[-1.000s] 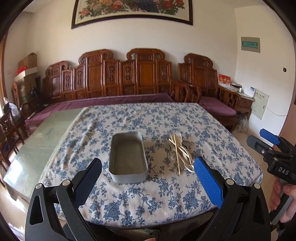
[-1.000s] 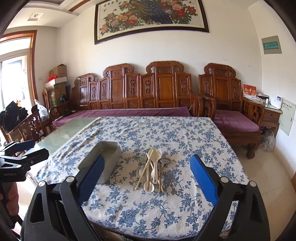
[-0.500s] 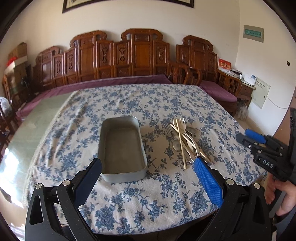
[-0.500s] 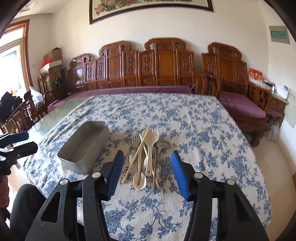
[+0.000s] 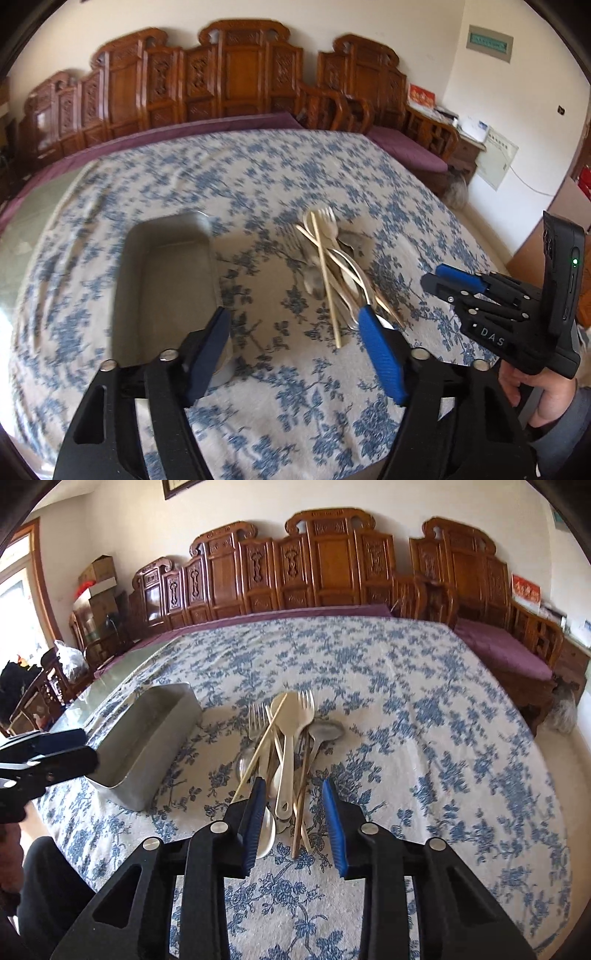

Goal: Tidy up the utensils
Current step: 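Grasp a gold chopstick from the utensil pile with the left tool while the right tool approaches the pile, then grasp the white plastic spoon with the right tool while the left tool lifts the chopstick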

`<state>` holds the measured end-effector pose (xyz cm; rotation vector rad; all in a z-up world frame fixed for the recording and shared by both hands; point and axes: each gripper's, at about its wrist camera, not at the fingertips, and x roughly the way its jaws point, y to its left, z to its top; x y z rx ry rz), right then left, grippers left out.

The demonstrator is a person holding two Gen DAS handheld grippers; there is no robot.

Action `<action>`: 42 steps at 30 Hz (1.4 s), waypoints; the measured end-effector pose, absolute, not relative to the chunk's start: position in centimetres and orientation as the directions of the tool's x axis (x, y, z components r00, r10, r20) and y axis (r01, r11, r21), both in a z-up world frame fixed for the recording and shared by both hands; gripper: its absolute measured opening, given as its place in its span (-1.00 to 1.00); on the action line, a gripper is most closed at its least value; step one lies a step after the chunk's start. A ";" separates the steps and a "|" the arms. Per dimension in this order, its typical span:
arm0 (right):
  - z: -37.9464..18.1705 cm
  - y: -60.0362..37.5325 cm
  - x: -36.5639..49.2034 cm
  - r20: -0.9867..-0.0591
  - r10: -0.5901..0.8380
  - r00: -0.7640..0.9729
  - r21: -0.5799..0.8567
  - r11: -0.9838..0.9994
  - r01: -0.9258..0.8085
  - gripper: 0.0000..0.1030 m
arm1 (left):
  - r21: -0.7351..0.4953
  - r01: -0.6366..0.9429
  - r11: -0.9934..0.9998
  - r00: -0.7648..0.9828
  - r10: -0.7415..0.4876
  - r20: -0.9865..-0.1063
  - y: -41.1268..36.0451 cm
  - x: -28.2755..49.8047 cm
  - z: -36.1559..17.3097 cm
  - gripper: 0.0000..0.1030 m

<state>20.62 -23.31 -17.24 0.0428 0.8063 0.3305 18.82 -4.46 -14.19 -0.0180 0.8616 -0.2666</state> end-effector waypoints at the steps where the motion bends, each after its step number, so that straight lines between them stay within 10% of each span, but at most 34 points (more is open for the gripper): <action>1: -17.4 -23.4 20.9 -0.703 0.304 0.642 0.163 0.949 -0.270 -0.35 | -0.123 0.235 0.964 0.608 -0.245 -0.756 -4.9 19.4 -14.7 0.17; 26: -19.3 -24.5 21.4 -0.733 0.285 0.617 0.168 0.956 -0.242 -0.35 | -0.126 0.267 0.955 0.442 -0.238 -0.865 -11.1 26.4 -24.6 -0.92; 42: -19.4 -21.7 24.9 -0.756 0.260 0.600 0.116 0.956 -0.268 -0.43 | -0.172 0.308 0.936 0.571 -0.327 -0.753 -7.0 22.8 -19.1 -0.92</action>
